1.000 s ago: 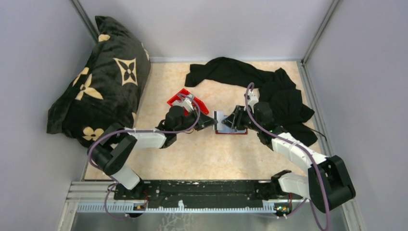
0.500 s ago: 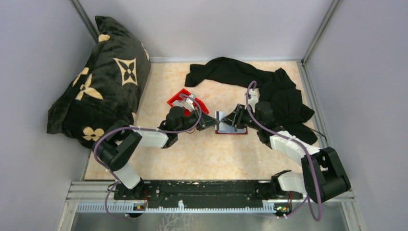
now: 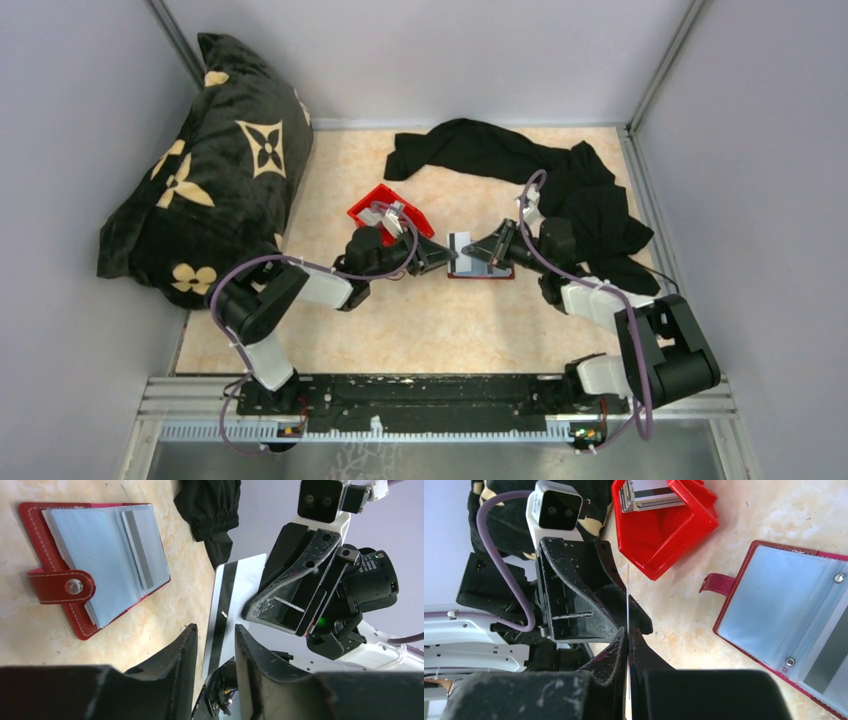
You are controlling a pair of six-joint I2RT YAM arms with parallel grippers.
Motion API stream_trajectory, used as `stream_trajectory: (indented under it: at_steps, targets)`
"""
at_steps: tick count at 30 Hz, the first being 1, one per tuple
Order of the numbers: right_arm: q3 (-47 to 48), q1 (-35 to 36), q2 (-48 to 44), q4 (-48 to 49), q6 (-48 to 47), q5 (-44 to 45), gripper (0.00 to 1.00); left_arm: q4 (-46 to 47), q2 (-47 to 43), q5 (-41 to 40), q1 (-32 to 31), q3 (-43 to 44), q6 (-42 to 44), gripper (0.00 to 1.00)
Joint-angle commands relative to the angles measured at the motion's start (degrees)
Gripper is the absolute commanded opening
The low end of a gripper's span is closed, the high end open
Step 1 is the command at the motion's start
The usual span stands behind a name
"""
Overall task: Put the credit cards into the card holder
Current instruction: Pick up the credit card from the storage box.
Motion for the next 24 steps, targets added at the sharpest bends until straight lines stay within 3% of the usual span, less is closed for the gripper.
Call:
stream_trajectory:
  at_steps: [1, 6, 11, 16, 24]
  targets:
    - [0.0, -1.0, -1.6, 3.4, 0.3, -0.9, 0.0, 1.8, -1.1, -1.8, 0.7, -1.6, 0.4, 0.42]
    - [0.7, -1.9, -3.9, -2.2, -2.5, 1.5, 0.0, -4.9, -3.1, -5.0, 0.8, -1.4, 4.3, 0.51]
    - [2.5, -2.3, -6.4, -11.3, -7.5, 6.9, 0.0, -12.7, -5.0, -9.0, 0.7, -0.6, 8.4, 0.52]
    - [5.0, -2.3, -5.8, -21.6, -13.0, 15.6, 0.0, -22.3, -6.5, -14.1, -0.8, 2.5, 14.6, 0.48]
    - [6.5, -2.4, -1.6, -24.2, -15.3, 20.3, 0.0, -28.8, -4.4, -17.8, -3.1, 6.8, 19.9, 0.35]
